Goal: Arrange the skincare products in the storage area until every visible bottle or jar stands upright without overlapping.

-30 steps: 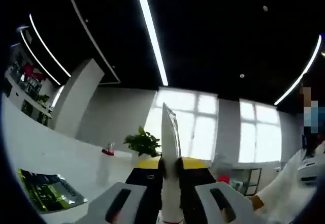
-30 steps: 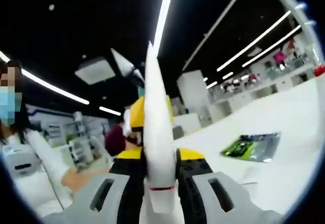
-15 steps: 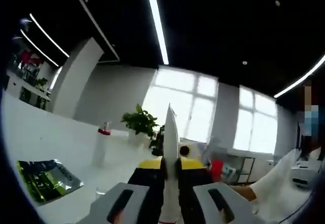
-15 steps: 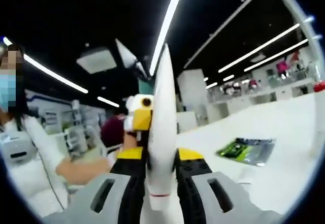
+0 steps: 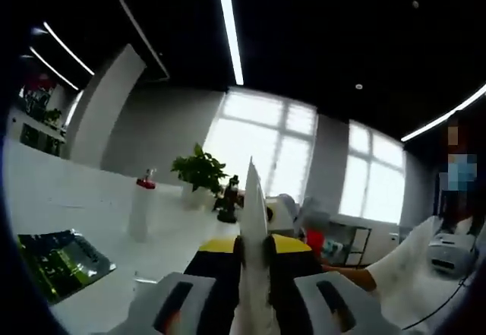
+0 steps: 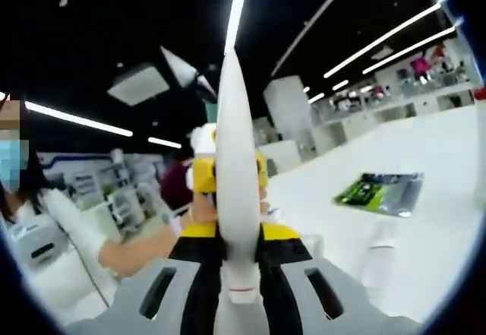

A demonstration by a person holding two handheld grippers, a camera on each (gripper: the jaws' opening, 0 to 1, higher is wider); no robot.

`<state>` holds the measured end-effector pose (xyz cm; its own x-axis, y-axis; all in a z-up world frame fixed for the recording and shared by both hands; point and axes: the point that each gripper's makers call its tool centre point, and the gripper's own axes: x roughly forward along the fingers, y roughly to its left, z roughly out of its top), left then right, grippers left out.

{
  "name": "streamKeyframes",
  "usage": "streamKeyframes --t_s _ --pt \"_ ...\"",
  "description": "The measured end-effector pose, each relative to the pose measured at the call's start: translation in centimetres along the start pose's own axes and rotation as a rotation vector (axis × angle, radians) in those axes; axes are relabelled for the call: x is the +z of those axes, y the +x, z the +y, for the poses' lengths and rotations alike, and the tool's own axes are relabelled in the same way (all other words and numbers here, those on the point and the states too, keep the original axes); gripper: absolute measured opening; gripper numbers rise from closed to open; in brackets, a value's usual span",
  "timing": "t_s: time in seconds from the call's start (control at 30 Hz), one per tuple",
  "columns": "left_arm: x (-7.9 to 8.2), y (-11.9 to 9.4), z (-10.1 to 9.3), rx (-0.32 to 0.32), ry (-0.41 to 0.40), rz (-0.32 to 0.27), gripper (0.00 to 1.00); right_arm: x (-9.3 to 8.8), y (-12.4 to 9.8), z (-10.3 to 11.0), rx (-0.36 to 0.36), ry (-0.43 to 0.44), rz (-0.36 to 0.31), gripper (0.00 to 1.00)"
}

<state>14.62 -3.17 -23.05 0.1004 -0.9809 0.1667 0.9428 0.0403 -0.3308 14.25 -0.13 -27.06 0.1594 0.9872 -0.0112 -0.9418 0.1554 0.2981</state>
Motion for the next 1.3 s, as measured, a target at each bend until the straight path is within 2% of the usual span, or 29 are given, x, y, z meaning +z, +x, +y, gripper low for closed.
streamKeyframes --t_s 0.17,0.2,0.3,0.43,0.5,0.63,0.77,0.8,0.87,1.03,1.07,1.2,1.3 --pt "0.3 0.1 0.5 -0.003 -0.028 -0.032 0.17 0.4 0.0 -1.0 -0.03 -0.014 -0.003 0.15" --pt "0.3 0.1 0.6 0.0 -0.028 -0.032 0.19 0.5 -0.1 -1.9 -0.051 -0.012 -0.004 0.15" --pt "-0.1 0.3 1.4 0.054 0.006 -0.014 0.21 0.8 -0.3 -2.9 -0.071 -0.002 -0.005 0.15" --pt "0.0 0.3 2.1 0.088 0.004 -0.023 0.32 1.5 -0.5 -3.4 -0.084 -0.005 -0.031 0.15" --pt "0.1 0.3 2.0 0.083 -0.001 -0.033 0.37 1.7 -0.5 -3.9 -0.101 -0.011 -0.038 0.15" --pt "0.1 0.3 2.4 0.106 0.001 -0.039 0.43 2.0 -0.6 -4.6 -0.12 -0.012 -0.048 0.15" --pt "0.2 0.3 2.8 0.135 0.014 -0.045 0.52 2.9 -0.9 -6.0 -0.167 -0.025 -0.086 0.15" --pt "0.1 0.3 2.9 0.147 0.015 -0.044 0.53 2.6 -1.1 -4.6 -0.181 -0.03 -0.097 0.15" --pt "0.1 0.3 3.0 0.164 0.025 -0.044 0.59 2.5 -1.5 -3.6 -0.216 -0.042 -0.122 0.15" --pt "0.1 0.2 4.1 0.233 0.058 -0.041 0.71 2.7 -1.7 -3.6 -0.236 -0.037 -0.143 0.15" --pt "-0.1 0.1 4.7 0.269 0.077 -0.029 0.74 2.7 -1.7 -3.7 -0.249 -0.045 -0.139 0.15" --pt "-0.4 -0.1 5.7 0.327 0.128 0.002 0.8 2.8 -1.9 -3.8 -0.277 -0.064 -0.146 0.15" --pt "-0.9 -0.3 6.5 0.376 0.177 0.05 0.82 3.1 -2.3 -3.9 -0.305 -0.075 -0.171 0.15"
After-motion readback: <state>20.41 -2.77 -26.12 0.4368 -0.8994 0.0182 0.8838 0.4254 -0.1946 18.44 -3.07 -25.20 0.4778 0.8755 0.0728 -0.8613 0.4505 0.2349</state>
